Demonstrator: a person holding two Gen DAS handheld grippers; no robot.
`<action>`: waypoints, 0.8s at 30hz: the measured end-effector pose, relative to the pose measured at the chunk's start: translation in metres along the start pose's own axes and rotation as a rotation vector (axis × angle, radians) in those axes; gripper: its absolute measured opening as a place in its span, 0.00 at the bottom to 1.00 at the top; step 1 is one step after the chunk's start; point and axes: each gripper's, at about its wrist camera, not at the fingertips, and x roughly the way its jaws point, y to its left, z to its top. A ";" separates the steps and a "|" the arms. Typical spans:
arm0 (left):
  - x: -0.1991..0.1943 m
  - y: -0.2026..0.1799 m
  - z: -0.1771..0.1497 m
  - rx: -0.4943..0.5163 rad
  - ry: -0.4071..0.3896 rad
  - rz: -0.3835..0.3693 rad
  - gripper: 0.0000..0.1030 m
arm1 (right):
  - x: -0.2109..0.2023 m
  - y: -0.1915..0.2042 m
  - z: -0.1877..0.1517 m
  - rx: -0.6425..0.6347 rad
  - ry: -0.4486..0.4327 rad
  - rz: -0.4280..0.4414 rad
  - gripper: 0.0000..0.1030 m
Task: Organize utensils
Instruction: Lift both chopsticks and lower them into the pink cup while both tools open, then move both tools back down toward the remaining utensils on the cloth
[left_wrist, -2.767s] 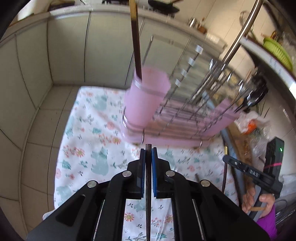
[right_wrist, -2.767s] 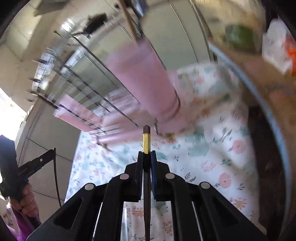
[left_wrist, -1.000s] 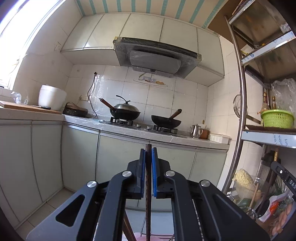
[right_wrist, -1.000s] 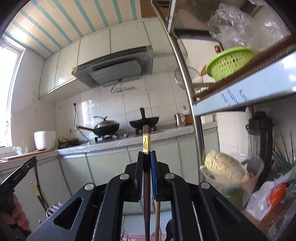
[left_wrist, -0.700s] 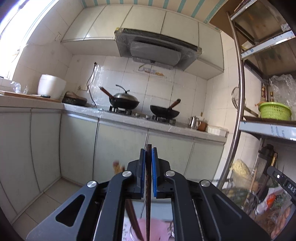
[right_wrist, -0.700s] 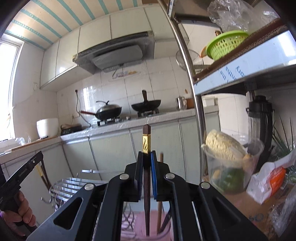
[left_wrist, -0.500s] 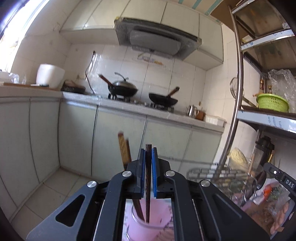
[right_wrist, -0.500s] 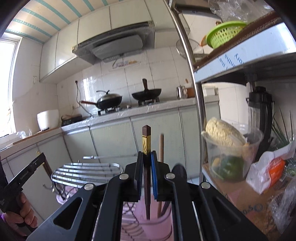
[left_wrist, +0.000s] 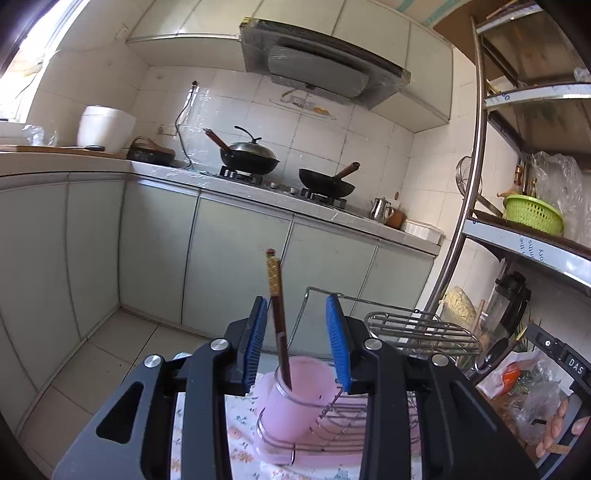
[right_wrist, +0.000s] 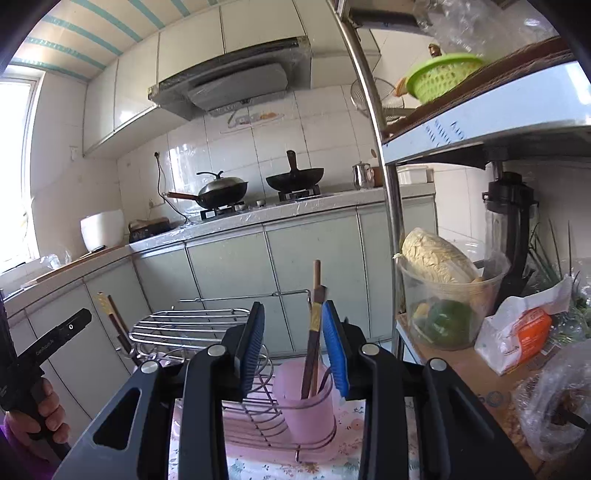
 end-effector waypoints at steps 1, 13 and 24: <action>-0.004 0.001 0.000 -0.003 0.004 0.002 0.32 | -0.007 -0.001 -0.002 0.005 0.000 0.000 0.31; -0.046 0.009 -0.040 0.028 0.149 0.068 0.32 | -0.023 -0.006 -0.058 0.039 0.239 0.064 0.31; -0.043 0.028 -0.094 -0.029 0.407 0.072 0.32 | -0.005 -0.013 -0.136 0.067 0.572 0.091 0.31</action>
